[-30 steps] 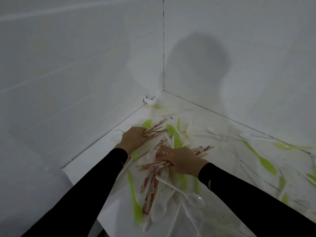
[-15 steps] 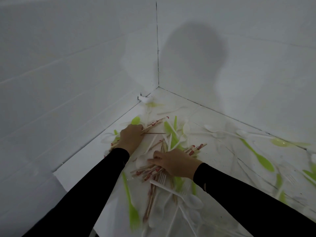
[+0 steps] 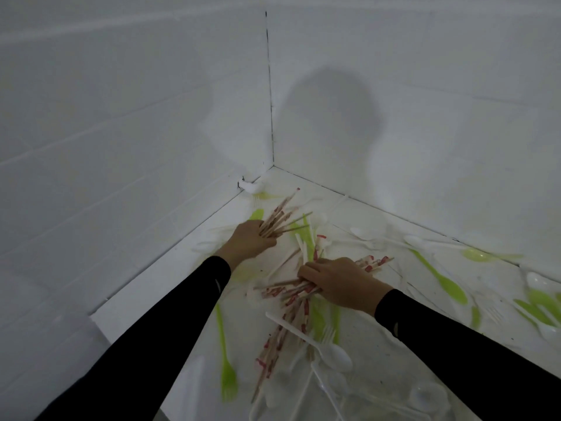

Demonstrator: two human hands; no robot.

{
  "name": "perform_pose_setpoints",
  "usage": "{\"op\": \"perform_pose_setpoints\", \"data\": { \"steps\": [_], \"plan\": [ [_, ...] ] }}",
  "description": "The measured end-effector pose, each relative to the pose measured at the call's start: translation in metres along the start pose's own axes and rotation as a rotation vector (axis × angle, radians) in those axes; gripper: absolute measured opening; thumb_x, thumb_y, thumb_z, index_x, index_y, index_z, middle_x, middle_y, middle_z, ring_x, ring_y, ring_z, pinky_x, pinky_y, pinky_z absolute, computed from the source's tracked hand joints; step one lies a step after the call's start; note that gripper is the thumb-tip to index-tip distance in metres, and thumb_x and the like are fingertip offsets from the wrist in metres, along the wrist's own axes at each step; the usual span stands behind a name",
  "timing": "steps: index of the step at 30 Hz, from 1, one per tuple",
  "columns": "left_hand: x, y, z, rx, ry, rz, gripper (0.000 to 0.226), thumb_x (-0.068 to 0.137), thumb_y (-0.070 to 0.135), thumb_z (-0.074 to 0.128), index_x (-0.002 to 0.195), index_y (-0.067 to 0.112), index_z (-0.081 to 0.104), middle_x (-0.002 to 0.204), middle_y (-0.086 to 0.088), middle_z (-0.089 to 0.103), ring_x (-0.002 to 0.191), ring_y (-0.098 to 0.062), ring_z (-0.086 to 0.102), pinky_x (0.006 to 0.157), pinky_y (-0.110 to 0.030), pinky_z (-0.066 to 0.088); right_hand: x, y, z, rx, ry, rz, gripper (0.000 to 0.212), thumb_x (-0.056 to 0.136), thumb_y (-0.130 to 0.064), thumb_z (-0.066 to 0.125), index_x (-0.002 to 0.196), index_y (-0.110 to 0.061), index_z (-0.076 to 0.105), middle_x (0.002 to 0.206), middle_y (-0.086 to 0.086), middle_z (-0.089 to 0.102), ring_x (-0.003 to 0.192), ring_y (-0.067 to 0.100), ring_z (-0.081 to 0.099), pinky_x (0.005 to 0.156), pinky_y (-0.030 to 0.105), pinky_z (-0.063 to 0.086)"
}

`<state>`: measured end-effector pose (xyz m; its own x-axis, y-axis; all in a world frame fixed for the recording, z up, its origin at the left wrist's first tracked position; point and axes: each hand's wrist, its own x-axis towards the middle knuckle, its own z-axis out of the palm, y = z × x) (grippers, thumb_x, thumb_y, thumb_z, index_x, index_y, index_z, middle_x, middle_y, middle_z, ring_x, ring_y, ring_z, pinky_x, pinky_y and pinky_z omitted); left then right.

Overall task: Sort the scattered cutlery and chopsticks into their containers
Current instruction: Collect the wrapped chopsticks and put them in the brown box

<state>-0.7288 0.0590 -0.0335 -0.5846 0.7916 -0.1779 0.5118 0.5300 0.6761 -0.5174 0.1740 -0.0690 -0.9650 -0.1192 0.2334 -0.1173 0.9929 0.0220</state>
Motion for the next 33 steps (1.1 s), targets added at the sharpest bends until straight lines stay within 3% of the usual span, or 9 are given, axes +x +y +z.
{"op": "perform_pose_setpoints", "data": {
  "steps": [4,7,11,15,18,21,25,29,33],
  "plan": [
    [-0.01,0.028,-0.024,-0.259,0.008,0.061,0.015,0.089,0.03,0.071,0.079,0.021,0.065,0.07,-0.001,0.059,0.062,-0.014,0.053,0.054,-0.019,0.04,-0.01,0.01,-0.016,-0.075,0.037,0.051,0.013,0.089,-0.028,0.056,0.099,-0.023,0.063,0.089,-0.006,0.063,0.07,0.015,0.062,0.035,0.024,0.033],
    [-0.018,0.047,-0.035,-0.414,0.075,0.101,0.019,0.089,0.032,0.07,0.098,0.015,0.072,0.08,-0.001,0.065,0.065,-0.011,0.054,0.05,-0.014,0.041,-0.016,0.012,-0.026,-0.151,0.023,0.116,0.021,0.073,-0.023,0.08,0.087,-0.021,0.066,0.091,-0.006,0.065,0.069,0.016,0.062,0.034,0.024,0.036],
    [-0.022,0.06,-0.042,-0.568,0.201,0.161,0.019,0.093,0.029,0.065,0.109,0.019,0.07,0.093,0.009,0.068,0.072,-0.005,0.057,0.052,-0.011,0.042,-0.024,0.014,-0.037,-0.253,-0.034,0.178,0.032,0.052,-0.026,0.09,0.07,-0.022,0.064,0.065,-0.008,0.059,0.066,0.017,0.06,0.035,0.022,0.033],
    [-0.025,0.049,-0.047,-0.693,0.22,0.191,0.028,0.095,0.038,0.059,0.115,0.021,0.071,0.118,0.009,0.068,0.11,-0.004,0.06,0.087,-0.017,0.044,-0.043,0.025,-0.043,-0.269,-0.023,0.229,0.03,0.051,-0.031,0.088,0.064,-0.023,0.062,0.052,-0.008,0.051,0.06,0.016,0.059,0.038,0.022,0.025],
    [-0.032,0.041,-0.032,-0.706,0.271,0.202,0.024,0.101,0.031,0.052,0.106,0.016,0.069,0.108,0.005,0.073,0.105,-0.007,0.065,0.093,-0.024,0.047,-0.054,0.028,-0.043,-0.258,-0.053,0.279,0.014,0.076,-0.032,0.058,0.071,-0.02,0.063,0.056,0.001,0.055,0.063,0.023,0.06,0.054,0.029,0.043],
    [-0.042,0.034,-0.007,-0.764,0.424,0.204,0.015,0.102,0.021,0.05,0.103,0.01,0.06,0.087,-0.001,0.072,0.082,-0.013,0.071,0.077,-0.028,0.055,-0.059,0.022,-0.048,0.172,-0.207,0.597,0.005,0.095,-0.022,0.047,0.095,-0.018,0.051,0.088,0.009,0.064,0.086,0.029,0.062,0.075,0.037,0.047],
    [-0.057,0.017,0.027,-0.72,0.526,0.168,0.011,0.099,0.021,0.056,0.102,0.011,0.056,0.083,-0.004,0.069,0.068,-0.01,0.066,0.062,-0.02,0.051,-0.052,0.0,-0.051,0.855,-0.028,0.895,0.019,0.094,-0.012,0.05,0.112,-0.018,0.046,0.093,0.008,0.066,0.072,0.019,0.066,0.058,0.027,0.05],
    [-0.06,-0.003,0.052,-0.548,0.422,0.102,0.014,0.097,0.026,0.06,0.103,0.013,0.062,0.078,0.004,0.07,0.069,0.0,0.065,0.069,-0.023,0.047,-0.034,-0.016,-0.045,1.037,0.044,1.055,0.011,0.096,-0.023,0.052,0.106,-0.017,0.049,0.086,0.004,0.063,0.059,0.014,0.053,0.051,0.027,0.044],
    [-0.062,0.008,0.031,-0.63,0.562,0.178,0.016,0.103,0.032,0.046,0.092,0.028,0.056,0.076,0.002,0.07,0.067,-0.014,0.064,0.063,-0.029,0.048,-0.013,-0.032,-0.031,1.041,0.016,1.076,0.028,0.096,-0.041,0.057,0.081,-0.02,0.047,0.069,-0.002,0.049,0.054,0.012,0.047,0.048,0.025,0.039]
  ]
}}
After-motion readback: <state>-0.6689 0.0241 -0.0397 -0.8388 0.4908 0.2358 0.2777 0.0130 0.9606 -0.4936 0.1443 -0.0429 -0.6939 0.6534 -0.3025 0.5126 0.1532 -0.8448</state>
